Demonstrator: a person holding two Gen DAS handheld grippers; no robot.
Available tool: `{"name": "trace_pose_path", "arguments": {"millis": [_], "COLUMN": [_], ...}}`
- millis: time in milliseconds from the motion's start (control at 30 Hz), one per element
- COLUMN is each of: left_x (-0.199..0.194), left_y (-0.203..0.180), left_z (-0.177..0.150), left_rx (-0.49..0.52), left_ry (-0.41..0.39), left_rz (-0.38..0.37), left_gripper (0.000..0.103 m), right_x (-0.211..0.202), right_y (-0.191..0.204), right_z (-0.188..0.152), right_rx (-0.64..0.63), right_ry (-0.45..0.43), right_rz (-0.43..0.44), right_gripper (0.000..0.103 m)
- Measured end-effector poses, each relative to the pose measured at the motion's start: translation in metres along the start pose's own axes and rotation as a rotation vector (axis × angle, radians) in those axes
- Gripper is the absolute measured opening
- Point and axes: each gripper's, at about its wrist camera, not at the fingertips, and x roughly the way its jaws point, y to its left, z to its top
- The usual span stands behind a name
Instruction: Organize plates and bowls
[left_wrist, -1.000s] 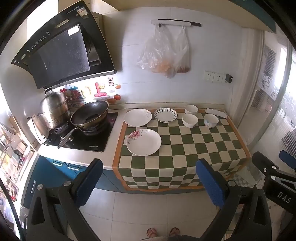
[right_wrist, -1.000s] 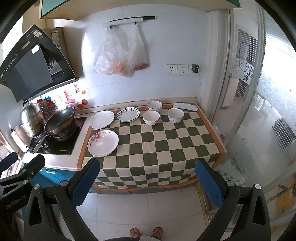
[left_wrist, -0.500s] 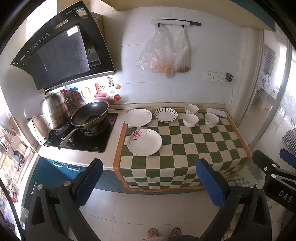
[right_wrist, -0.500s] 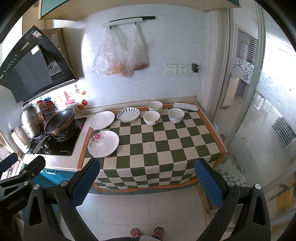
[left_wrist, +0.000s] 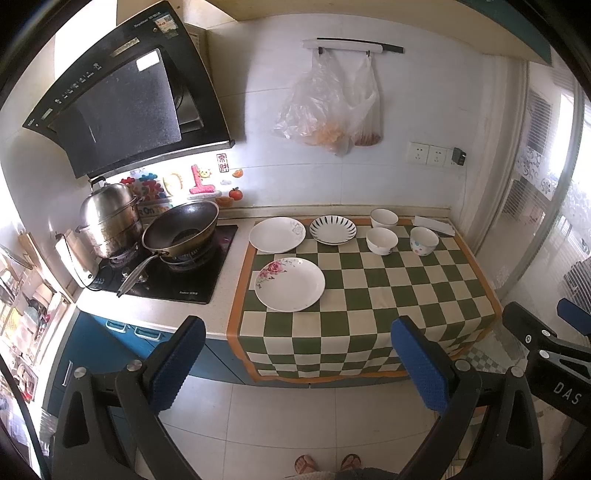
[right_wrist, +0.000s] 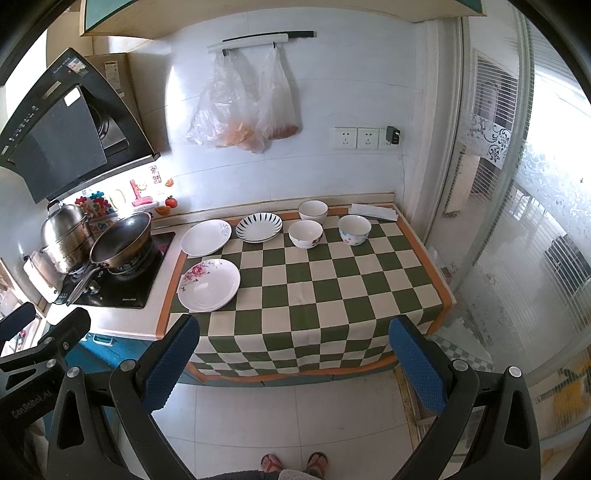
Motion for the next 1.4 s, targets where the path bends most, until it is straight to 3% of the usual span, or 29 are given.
{"name": "trace_pose_path", "arguments": {"millis": [1400], "left_x": [0.0033], "left_y": [0.0063], "left_z": [0.003], "left_rx": [0.0], "left_ry": [-0.004], "left_rz": [-0.002], "left_gripper": [0.103], "right_x": [0.0044], "right_y": [0.0062], "right_z": [0.0035], "right_rx": [0.004], "right_ry": [-0.008], "right_rz": [0.005], "right_gripper": [0.103]}}
